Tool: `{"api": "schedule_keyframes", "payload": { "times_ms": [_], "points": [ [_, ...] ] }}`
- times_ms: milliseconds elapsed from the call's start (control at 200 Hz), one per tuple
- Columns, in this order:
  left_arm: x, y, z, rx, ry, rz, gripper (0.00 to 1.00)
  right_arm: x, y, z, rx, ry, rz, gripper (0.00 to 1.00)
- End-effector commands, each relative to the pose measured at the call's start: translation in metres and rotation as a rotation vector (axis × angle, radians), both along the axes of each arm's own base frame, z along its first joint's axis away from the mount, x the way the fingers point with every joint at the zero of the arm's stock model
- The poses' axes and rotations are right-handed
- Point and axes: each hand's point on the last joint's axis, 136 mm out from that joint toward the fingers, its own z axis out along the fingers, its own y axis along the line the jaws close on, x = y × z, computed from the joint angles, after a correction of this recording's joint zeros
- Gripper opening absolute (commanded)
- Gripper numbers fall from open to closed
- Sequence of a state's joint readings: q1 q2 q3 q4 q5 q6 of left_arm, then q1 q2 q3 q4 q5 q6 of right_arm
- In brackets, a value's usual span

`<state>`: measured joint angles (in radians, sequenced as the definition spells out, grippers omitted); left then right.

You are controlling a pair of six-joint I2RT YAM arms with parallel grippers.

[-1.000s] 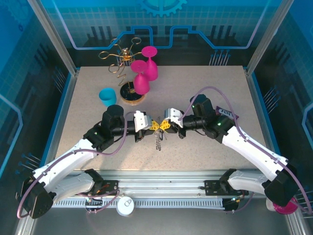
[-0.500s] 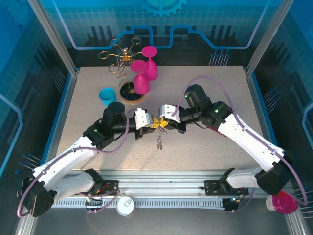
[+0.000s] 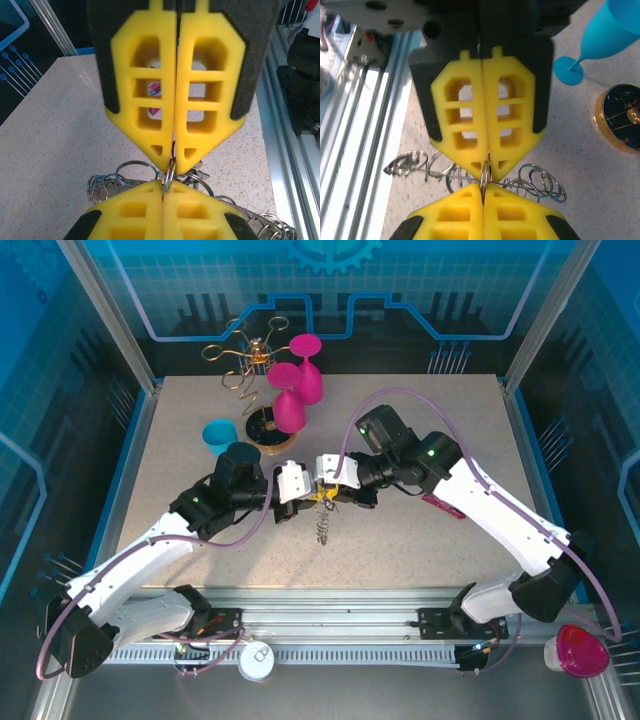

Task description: Put the keys on the keyring

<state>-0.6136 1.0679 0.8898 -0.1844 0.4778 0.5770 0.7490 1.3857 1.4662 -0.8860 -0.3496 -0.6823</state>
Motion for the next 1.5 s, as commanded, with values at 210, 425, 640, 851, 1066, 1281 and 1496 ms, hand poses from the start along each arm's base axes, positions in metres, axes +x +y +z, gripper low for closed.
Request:
{"api": "schedule_keyframes", "payload": {
  "times_ms": [210,425,640,851,1066,1281,1496],
  "points": [
    [0.001,0.0,0.024,-0.136,-0.118,0.024,0.0,0.01,-0.015,0.023,0.428,0.114,-0.183,0.39],
    [-0.004,-0.002,0.027,-0.158,-0.117,-0.001,0.0,0.01,-0.015,0.011,0.473,0.185,-0.216,0.38],
    [-0.004,-0.002,0.027,-0.16,-0.117,-0.004,0.0,0.007,-0.009,0.014,0.497,0.224,-0.181,0.29],
    [-0.004,-0.001,0.027,-0.161,-0.12,-0.003,0.0,0.006,-0.007,0.013,0.486,0.237,-0.164,0.06],
    [-0.006,-0.001,0.03,-0.173,-0.123,-0.01,0.0,0.014,-0.018,0.0,0.432,0.239,-0.214,0.0],
    [-0.01,-0.004,0.04,-0.204,-0.119,-0.034,0.0,0.019,-0.015,-0.014,0.406,0.303,-0.222,0.0],
    [-0.01,-0.004,0.038,-0.205,-0.11,-0.032,0.0,0.014,-0.008,0.012,0.488,0.238,-0.15,0.25]
  ]
}}
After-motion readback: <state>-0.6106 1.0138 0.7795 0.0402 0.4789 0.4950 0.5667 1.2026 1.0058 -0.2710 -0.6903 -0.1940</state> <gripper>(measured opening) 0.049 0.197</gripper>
